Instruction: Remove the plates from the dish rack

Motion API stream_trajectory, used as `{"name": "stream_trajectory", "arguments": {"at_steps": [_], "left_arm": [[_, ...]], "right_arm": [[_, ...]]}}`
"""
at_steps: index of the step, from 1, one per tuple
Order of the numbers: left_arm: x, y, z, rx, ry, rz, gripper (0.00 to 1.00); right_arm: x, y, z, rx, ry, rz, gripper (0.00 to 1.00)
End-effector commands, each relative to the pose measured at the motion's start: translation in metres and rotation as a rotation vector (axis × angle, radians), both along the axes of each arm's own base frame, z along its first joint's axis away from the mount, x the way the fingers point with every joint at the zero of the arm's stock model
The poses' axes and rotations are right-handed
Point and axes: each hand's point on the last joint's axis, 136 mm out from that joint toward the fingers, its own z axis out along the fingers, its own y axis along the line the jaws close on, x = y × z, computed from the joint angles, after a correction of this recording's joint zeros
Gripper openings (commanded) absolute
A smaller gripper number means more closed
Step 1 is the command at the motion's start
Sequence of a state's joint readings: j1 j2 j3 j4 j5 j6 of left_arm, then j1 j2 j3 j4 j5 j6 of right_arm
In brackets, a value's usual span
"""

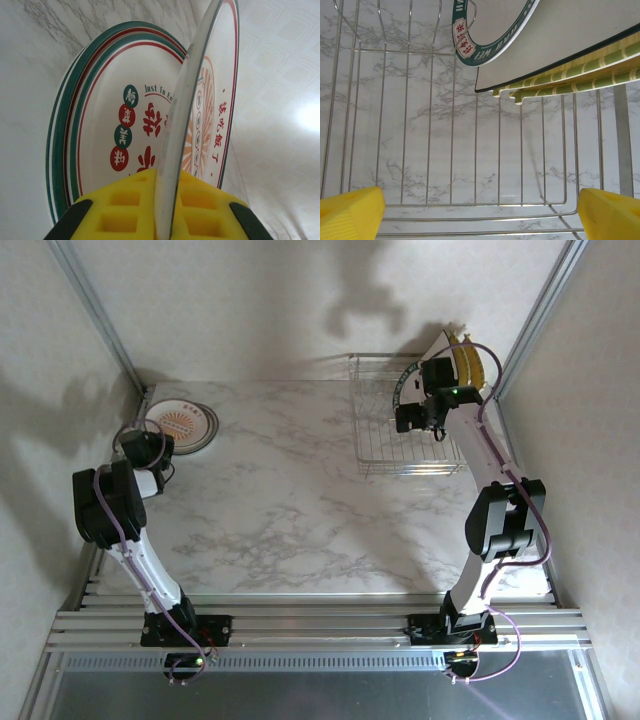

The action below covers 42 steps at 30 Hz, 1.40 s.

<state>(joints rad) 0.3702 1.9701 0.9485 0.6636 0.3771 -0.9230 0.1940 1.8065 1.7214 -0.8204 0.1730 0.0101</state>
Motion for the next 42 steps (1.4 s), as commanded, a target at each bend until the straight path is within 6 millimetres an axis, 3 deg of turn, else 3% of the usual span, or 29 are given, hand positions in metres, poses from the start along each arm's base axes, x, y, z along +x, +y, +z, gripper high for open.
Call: {"name": "stream_trajectory", "arguments": {"at_steps": [1, 7, 19, 28, 34, 38, 42], "left_arm": [[0.006, 0.003, 0.012, 0.035, -0.011, -0.012, 0.08], [-0.002, 0.002, 0.005, 0.092, 0.059, -0.023, 0.15], [-0.015, 0.006, 0.007, 0.285, 0.227, -0.044, 0.57], [-0.02, -0.002, 0.015, 0.475, 0.381, -0.11, 0.88], [-0.018, -0.012, 0.013, 0.554, 0.447, -0.15, 0.95], [-0.015, -0.03, 0.034, 0.66, 0.495, -0.207, 1.0], [-0.008, -0.07, 0.075, 0.786, 0.51, -0.306, 1.0]], "right_arm": [[0.001, 0.002, 0.009, 0.013, -0.016, 0.017, 0.99], [0.002, 0.005, 0.012, 0.03, -0.028, 0.026, 0.99], [0.004, 0.008, 0.021, 0.042, -0.048, 0.038, 0.99], [0.006, 0.011, 0.024, 0.049, -0.052, 0.05, 0.99], [0.007, 0.013, 0.025, 0.059, -0.051, 0.06, 0.99], [0.011, 0.012, 0.028, 0.047, -0.052, 0.063, 0.99], [0.022, 0.007, 0.031, 0.005, -0.052, 0.049, 0.99]]}}
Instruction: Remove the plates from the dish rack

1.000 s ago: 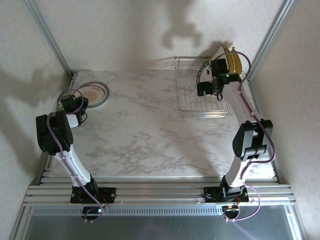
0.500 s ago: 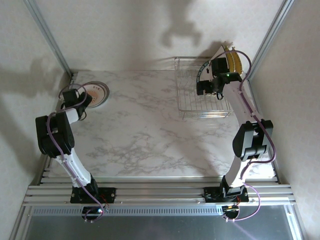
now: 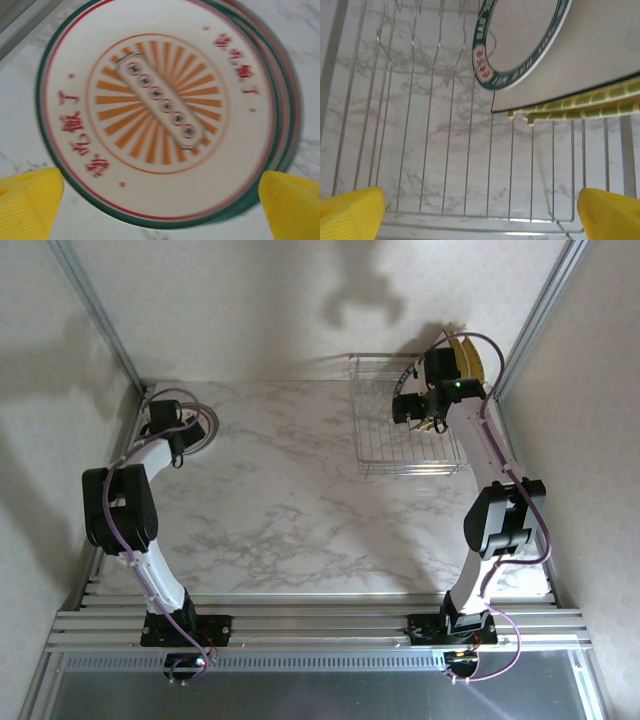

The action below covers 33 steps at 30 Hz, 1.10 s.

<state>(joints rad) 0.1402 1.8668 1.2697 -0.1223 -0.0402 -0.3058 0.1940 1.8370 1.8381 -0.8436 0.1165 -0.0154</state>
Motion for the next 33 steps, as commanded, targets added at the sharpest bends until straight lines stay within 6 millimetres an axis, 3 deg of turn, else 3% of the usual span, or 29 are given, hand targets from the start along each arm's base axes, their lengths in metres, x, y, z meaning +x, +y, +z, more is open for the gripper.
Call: {"name": "stream_trajectory", "arguments": {"at_steps": [1, 6, 13, 20, 25, 33], "left_arm": [[-0.001, -0.032, 0.056, 0.15, 0.035, -0.109, 1.0], [0.003, -0.085, 0.085, 0.182, 0.061, -0.238, 1.0], [0.007, -0.127, 0.088, 0.155, 0.066, -0.342, 1.0], [0.008, -0.138, 0.071, 0.148, 0.119, -0.388, 1.0], [0.011, -0.145, 0.063, 0.119, 0.124, -0.419, 1.0], [0.013, -0.149, 0.06, 0.107, 0.123, -0.434, 1.0]], "right_arm": [[0.012, -0.007, 0.006, -0.047, -0.007, -0.012, 0.99], [0.044, -0.015, 0.009, -0.07, -0.041, -0.036, 0.99], [0.095, -0.011, 0.006, -0.079, -0.109, -0.042, 0.99], [0.129, -0.028, -0.014, -0.162, -0.123, -0.14, 0.99], [0.137, -0.029, -0.033, -0.164, -0.092, -0.147, 0.99], [0.149, -0.026, -0.046, -0.123, -0.109, -0.151, 0.99]]}}
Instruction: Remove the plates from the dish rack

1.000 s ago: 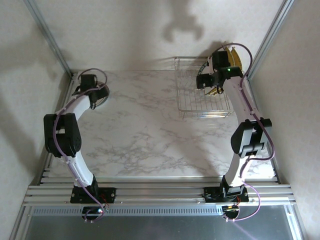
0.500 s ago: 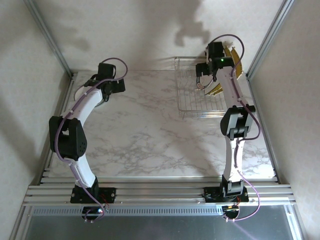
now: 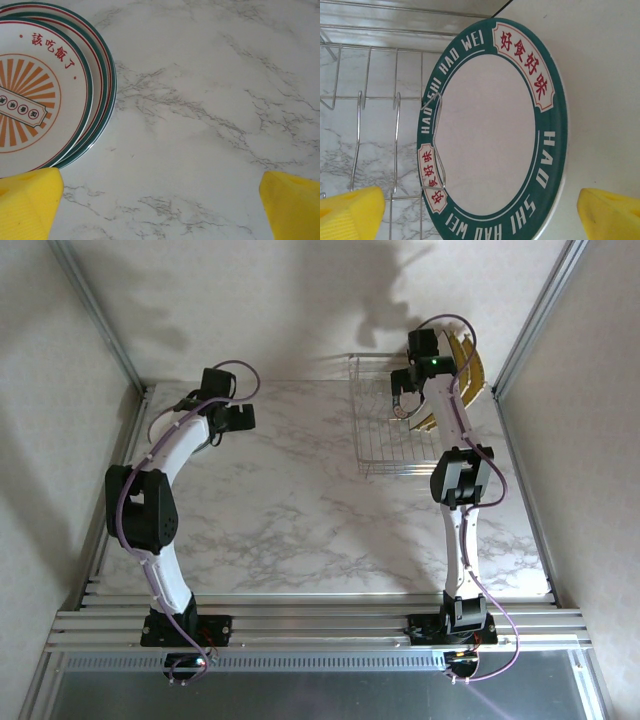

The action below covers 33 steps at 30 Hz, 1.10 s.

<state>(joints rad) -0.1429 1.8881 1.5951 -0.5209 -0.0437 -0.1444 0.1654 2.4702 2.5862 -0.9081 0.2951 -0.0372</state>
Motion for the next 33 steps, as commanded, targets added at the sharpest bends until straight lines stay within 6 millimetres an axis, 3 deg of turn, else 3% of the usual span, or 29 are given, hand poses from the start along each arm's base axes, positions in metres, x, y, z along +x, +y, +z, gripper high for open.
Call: {"name": "stream_trajectory", "arguments": {"at_steps": [1, 5, 12, 18, 21, 26, 33], "left_arm": [[0.002, -0.007, 0.001, -0.003, 0.004, -0.032, 1.0], [0.003, -0.007, -0.003, -0.001, 0.011, -0.035, 0.99], [0.005, -0.008, -0.004, -0.006, 0.013, -0.035, 0.99], [0.004, -0.008, 0.002, -0.005, 0.007, -0.035, 1.0], [0.002, -0.008, 0.005, -0.008, -0.002, -0.033, 1.0], [0.0, -0.007, 0.005, -0.007, 0.002, -0.03, 0.99], [-0.003, -0.008, 0.003, -0.013, 0.01, -0.032, 1.0]], "right_arm": [[0.01, -0.004, 0.003, 0.026, -0.038, -0.022, 0.99], [0.015, 0.004, -0.005, 0.065, -0.033, 0.004, 0.92], [0.017, 0.005, -0.011, 0.076, -0.027, -0.006, 0.67], [0.018, 0.003, -0.006, 0.069, -0.048, -0.028, 0.48], [0.017, 0.003, -0.003, 0.065, -0.051, -0.031, 0.43], [0.014, 0.004, 0.002, 0.069, -0.056, -0.037, 0.17], [0.007, 0.004, 0.02, 0.069, -0.072, -0.038, 0.02]]}}
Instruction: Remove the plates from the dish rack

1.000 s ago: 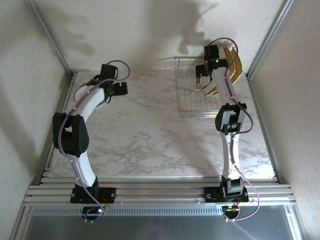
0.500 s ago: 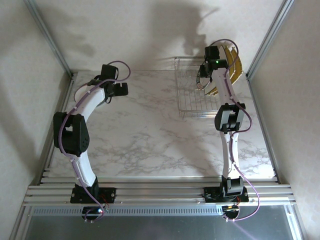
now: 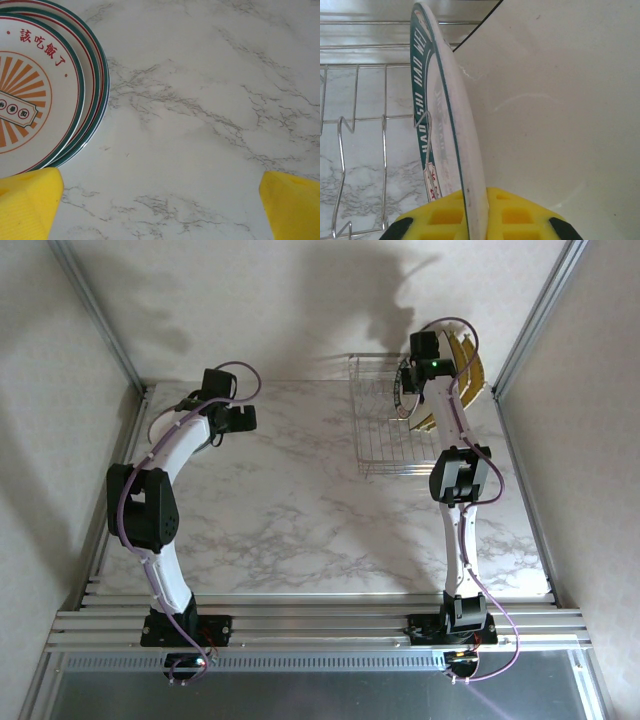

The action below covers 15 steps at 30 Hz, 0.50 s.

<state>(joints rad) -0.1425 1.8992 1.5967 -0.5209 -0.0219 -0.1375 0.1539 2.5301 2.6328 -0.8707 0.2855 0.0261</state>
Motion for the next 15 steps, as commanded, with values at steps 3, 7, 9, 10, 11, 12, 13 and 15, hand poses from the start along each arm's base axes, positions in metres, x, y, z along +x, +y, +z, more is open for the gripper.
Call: {"name": "stream_trajectory", "arguments": {"at_steps": [3, 7, 9, 10, 11, 12, 13, 15], "left_arm": [[-0.005, -0.003, 0.01, 0.001, -0.005, -0.011, 1.0], [-0.007, -0.004, 0.01, -0.006, -0.01, -0.012, 0.99], [-0.007, -0.004, 0.009, -0.009, -0.005, -0.013, 1.0], [-0.008, -0.005, 0.008, -0.011, -0.002, -0.014, 1.0], [-0.008, -0.005, 0.007, -0.014, -0.002, -0.015, 1.0], [-0.009, -0.006, 0.006, -0.015, -0.002, -0.017, 1.0], [-0.009, -0.005, 0.005, -0.015, 0.001, -0.016, 1.0], [-0.01, -0.006, 0.003, -0.015, 0.009, -0.02, 1.0]], "right_arm": [[-0.014, 0.008, 0.047, 0.008, -0.054, 0.018, 0.0], [-0.024, 0.013, 0.077, -0.009, -0.09, 0.032, 0.0], [-0.03, 0.012, 0.091, -0.017, -0.106, 0.03, 0.0], [-0.034, 0.011, 0.098, -0.018, -0.112, 0.029, 0.0], [-0.037, 0.011, 0.105, -0.021, -0.118, 0.031, 0.0], [-0.041, 0.011, 0.112, -0.026, -0.123, 0.031, 0.0], [-0.046, 0.009, 0.118, -0.037, -0.127, 0.031, 0.0], [-0.054, 0.007, 0.129, -0.057, -0.139, 0.028, 0.0]]}}
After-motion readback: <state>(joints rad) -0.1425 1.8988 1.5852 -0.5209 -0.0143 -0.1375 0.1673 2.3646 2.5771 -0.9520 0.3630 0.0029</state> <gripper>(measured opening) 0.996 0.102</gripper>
